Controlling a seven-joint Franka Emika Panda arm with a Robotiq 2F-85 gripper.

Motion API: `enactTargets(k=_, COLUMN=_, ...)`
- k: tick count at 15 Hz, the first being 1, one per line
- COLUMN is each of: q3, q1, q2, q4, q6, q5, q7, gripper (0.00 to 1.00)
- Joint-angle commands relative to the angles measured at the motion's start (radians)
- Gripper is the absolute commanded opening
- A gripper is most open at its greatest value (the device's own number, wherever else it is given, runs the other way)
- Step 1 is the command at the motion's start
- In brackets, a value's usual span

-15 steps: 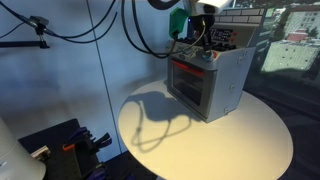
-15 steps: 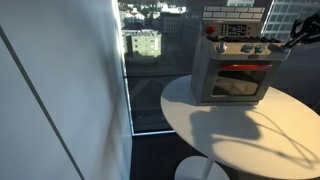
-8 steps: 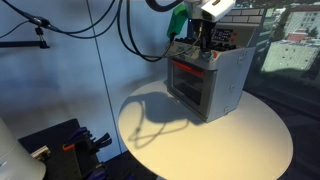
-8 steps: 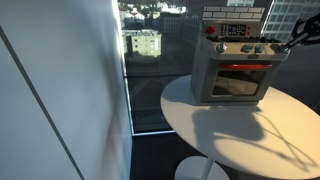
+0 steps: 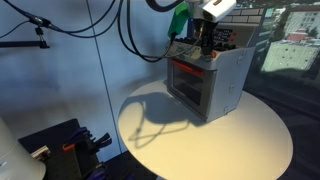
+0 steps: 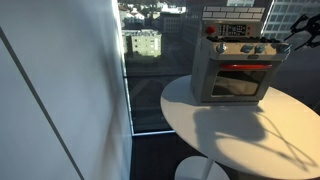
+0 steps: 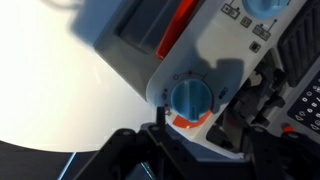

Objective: Turn the second right switch to the right

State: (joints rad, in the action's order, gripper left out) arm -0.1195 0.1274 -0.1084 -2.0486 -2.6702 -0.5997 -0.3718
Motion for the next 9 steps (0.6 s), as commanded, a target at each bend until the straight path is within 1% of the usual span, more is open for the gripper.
enactTargets(k=1, q3=-0.001, q1=0.002, q2=0.031, q4=-0.025, q6=0.009, q5=0.023, q7=0.006, gripper=0.94)
enactTargets(k=2, q3=-0.003, q1=0.002, q2=0.034, q4=-0.029, q6=0.020, q5=0.042, q7=0.010, gripper=1.00)
enactTargets(k=9, q3=-0.002, q1=-0.001, q2=0.085, q4=-0.065, q6=0.147, q5=0.212, q7=0.061, gripper=1.00)
